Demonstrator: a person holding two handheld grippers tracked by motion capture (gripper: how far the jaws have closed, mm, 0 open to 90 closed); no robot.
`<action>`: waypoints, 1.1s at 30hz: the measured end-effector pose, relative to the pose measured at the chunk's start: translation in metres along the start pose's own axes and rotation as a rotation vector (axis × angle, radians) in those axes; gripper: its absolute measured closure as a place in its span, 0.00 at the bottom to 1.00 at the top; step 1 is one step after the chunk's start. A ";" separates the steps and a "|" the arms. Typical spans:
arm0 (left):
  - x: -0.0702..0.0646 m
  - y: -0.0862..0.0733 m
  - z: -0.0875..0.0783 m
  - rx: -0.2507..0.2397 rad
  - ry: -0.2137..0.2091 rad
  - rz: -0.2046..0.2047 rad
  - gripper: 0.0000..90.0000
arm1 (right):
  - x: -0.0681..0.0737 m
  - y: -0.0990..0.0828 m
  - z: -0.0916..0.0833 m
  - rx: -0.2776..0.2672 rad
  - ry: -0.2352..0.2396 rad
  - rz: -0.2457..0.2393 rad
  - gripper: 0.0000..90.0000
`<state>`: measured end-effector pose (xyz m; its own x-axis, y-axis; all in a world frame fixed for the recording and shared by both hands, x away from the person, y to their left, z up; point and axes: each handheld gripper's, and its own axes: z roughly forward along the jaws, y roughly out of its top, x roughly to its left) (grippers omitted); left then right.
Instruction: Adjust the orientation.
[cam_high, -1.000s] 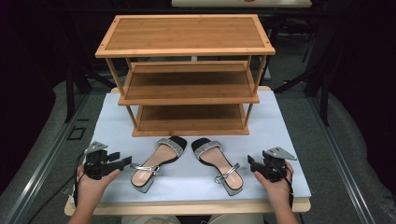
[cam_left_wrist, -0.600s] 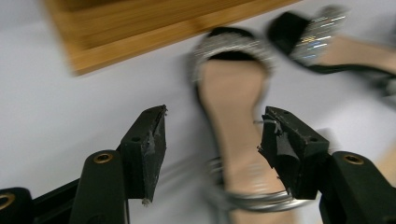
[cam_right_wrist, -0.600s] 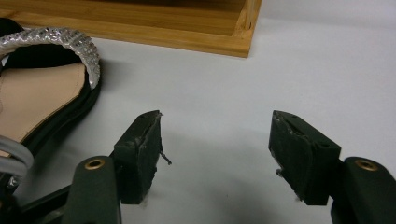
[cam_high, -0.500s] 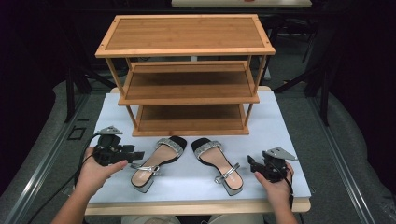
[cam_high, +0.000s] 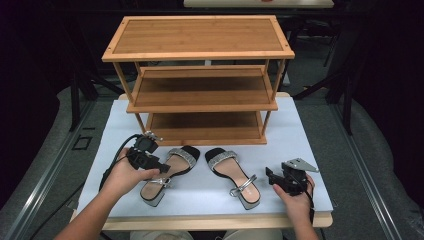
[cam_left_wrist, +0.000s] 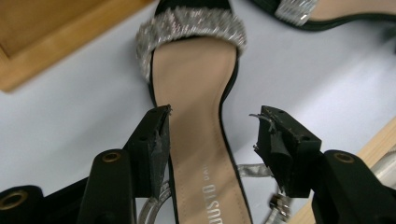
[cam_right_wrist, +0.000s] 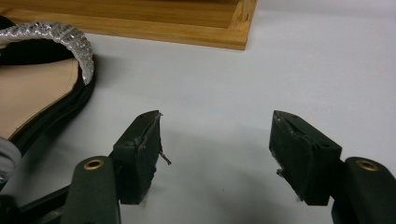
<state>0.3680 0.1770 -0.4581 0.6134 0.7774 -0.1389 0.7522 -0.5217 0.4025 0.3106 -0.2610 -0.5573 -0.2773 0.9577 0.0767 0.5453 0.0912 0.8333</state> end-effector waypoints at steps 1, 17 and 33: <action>0.001 0.002 0.003 0.028 0.000 -0.015 0.46 | 0.000 0.000 0.000 0.000 0.002 0.001 0.37; 0.004 0.010 0.045 0.306 0.036 -0.090 0.34 | -0.002 -0.002 0.002 0.028 0.013 0.009 0.37; 0.007 0.011 0.058 0.382 0.014 -0.132 0.43 | -0.001 -0.003 0.004 0.041 0.020 0.007 0.37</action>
<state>0.3946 0.1561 -0.5065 0.5044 0.8498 -0.1531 0.8611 -0.5081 0.0168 0.3125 -0.2614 -0.5617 -0.2891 0.9527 0.0941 0.5788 0.0957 0.8098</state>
